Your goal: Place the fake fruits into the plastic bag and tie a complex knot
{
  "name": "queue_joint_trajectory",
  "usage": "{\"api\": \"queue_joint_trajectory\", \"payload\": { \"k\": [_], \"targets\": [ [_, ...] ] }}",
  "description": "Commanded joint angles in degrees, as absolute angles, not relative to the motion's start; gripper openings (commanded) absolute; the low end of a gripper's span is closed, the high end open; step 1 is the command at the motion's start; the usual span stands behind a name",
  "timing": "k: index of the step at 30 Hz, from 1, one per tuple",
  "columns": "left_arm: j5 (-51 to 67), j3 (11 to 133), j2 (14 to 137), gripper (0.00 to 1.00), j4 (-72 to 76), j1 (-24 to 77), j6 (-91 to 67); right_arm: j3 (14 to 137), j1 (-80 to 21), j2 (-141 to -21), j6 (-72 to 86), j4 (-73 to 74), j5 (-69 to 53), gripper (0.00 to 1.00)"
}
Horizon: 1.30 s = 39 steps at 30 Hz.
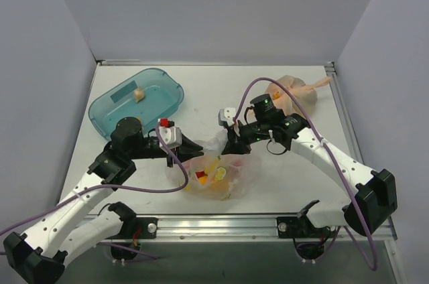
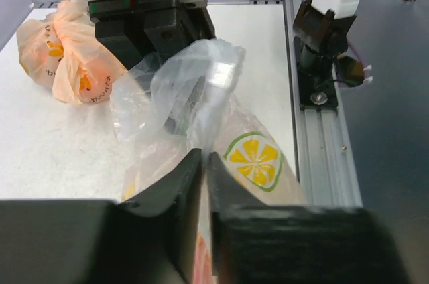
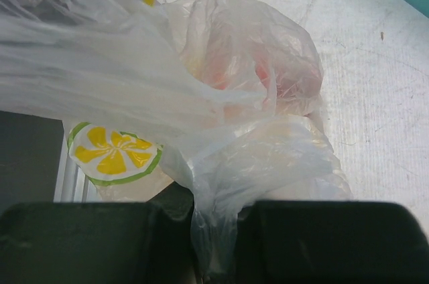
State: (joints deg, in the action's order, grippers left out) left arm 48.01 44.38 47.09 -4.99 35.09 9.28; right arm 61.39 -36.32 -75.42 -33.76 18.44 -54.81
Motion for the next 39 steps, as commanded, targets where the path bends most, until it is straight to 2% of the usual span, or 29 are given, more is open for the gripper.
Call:
{"api": "queue_joint_trajectory", "payload": {
  "k": [1,3,5,10,11,13,19,27,29,30,31,34,35,37,39],
  "targets": [
    [49.39,46.57,50.88,0.15,-0.89,35.07,7.74,63.01,-36.3,-73.83,-32.43,18.72,-56.25,0.0],
    [50.7,47.28,54.22,0.08,3.15,35.5,5.72,63.72,-36.65,-74.18,-31.99,18.72,-56.34,0.05],
    [51.15,47.46,56.59,0.01,8.42,35.94,2.83,64.16,-37.0,-74.53,-31.9,18.81,-56.69,0.18],
    [50.1,48.08,60.81,0.0,13.0,37.53,0.26,64.95,-37.26,-75.41,-32.17,18.98,-58.36,0.4],
    [49.66,48.16,61.6,0.0,13.36,37.53,-2.09,64.95,-37.27,-75.32,-32.69,19.42,-58.71,0.5],
    [49.13,47.99,62.14,0.0,14.32,37.62,-2.9,64.34,-37.35,-74.88,-34.88,21.08,-58.62,0.6],
    [48.17,47.2,62.49,0.0,14.16,39.63,-1.85,63.89,-37.44,-74.79,-35.86,22.59,-60.02,0.71],
    [43.24,48.6,63.81,0.0,8.61,44.47,4.66,67.23,-37.88,-77.08,-34.54,22.5,-60.65,0.68],
    [43.42,48.95,63.72,0.0,8.09,44.56,4.66,67.32,-37.88,-77.34,-34.63,22.41,-60.82,0.6],
    [43.68,49.22,63.72,0.01,7.39,44.73,4.66,67.32,-37.88,-77.34,-34.72,22.41,-60.99,0.52],
    [44.03,49.65,63.89,0.02,6.77,44.82,4.83,67.24,-37.88,-77.52,-34.8,22.33,-61.17,0.37],
    [45.7,50.71,62.93,0.16,4.49,44.13,5.27,66.8,-37.88,-77.26,-35.76,22.32,-60.91,0.17],
    [46.57,50.71,61.45,0.26,4.31,43.43,5.1,66.62,-37.62,-76.99,-36.03,22.41,-60.82,0.13],
    [50.86,50.28,59.51,0.35,4.39,40.28,4.22,66.1,-37.44,-76.64,-36.91,22.5,-60.64,0.08],
    [52.9,50.36,56.79,0.47,3.52,37.98,3.26,65.74,-37.18,-76.2,-37.35,22.5,-60.29,0.07]
  ]
}}
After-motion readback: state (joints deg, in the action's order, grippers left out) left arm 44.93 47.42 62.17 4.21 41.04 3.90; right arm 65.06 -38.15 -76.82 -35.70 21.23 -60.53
